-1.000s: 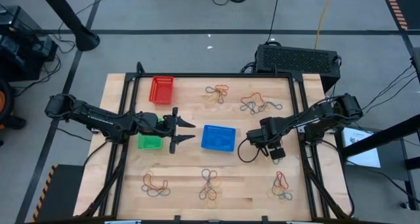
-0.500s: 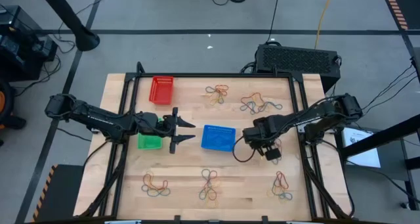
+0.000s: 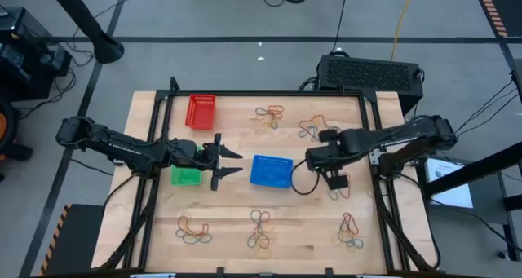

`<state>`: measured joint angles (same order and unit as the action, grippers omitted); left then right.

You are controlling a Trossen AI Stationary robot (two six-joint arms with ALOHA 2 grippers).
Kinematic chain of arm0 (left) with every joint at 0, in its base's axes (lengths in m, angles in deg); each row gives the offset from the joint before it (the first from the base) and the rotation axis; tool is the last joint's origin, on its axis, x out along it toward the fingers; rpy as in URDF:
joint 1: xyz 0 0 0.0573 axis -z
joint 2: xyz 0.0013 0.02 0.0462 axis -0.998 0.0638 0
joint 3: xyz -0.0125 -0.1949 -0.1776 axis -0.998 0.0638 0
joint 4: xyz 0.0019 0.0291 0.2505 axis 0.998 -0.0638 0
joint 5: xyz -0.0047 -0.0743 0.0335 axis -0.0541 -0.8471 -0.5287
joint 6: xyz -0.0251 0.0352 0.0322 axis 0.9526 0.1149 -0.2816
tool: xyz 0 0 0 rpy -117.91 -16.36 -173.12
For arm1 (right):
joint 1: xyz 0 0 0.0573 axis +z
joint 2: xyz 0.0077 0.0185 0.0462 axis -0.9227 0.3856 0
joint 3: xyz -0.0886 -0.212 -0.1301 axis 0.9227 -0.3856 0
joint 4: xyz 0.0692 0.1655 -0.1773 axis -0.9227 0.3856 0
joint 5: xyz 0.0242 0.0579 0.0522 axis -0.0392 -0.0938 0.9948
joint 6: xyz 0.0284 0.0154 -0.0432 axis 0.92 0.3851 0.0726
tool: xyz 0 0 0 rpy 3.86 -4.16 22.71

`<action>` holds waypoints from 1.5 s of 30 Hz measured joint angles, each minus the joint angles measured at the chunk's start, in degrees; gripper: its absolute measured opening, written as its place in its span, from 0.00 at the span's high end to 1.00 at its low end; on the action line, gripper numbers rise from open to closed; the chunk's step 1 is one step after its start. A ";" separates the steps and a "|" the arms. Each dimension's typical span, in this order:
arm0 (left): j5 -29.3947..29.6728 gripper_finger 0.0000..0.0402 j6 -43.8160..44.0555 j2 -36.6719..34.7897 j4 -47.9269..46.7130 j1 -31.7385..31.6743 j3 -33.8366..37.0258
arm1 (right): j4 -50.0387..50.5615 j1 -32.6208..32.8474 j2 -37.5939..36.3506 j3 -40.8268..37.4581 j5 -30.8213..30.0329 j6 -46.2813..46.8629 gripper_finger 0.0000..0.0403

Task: Sort rubber bands into baskets
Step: Put the yellow rubber band into the red bin

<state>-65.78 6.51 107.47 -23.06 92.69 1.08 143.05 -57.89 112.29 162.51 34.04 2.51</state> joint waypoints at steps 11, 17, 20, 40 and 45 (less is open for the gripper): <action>0.00 0.52 0.23 -0.52 0.01 -0.68 -0.55 | 7.30 2.01 -9.36 2.81 -7.98 7.61 1.00; 0.00 0.52 1.53 -0.55 -3.85 -0.76 -3.16 | 6.79 2.05 -13.85 2.81 -14.54 9.19 1.00; 0.00 0.52 1.55 -0.50 -6.61 -0.76 -3.58 | 6.79 2.37 -15.75 2.81 -15.58 9.86 1.00; -5.25 0.52 0.00 13.45 7.52 -0.76 -10.00 | 3.75 5.94 -18.04 2.81 -6.05 20.06 1.00; -11.16 0.52 -0.88 20.40 4.39 -0.75 -16.30 | 11.54 6.18 -18.06 2.71 1.38 33.26 1.00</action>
<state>-76.94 5.63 127.86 -18.67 91.94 -15.22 154.58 -51.70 94.23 165.22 35.42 35.77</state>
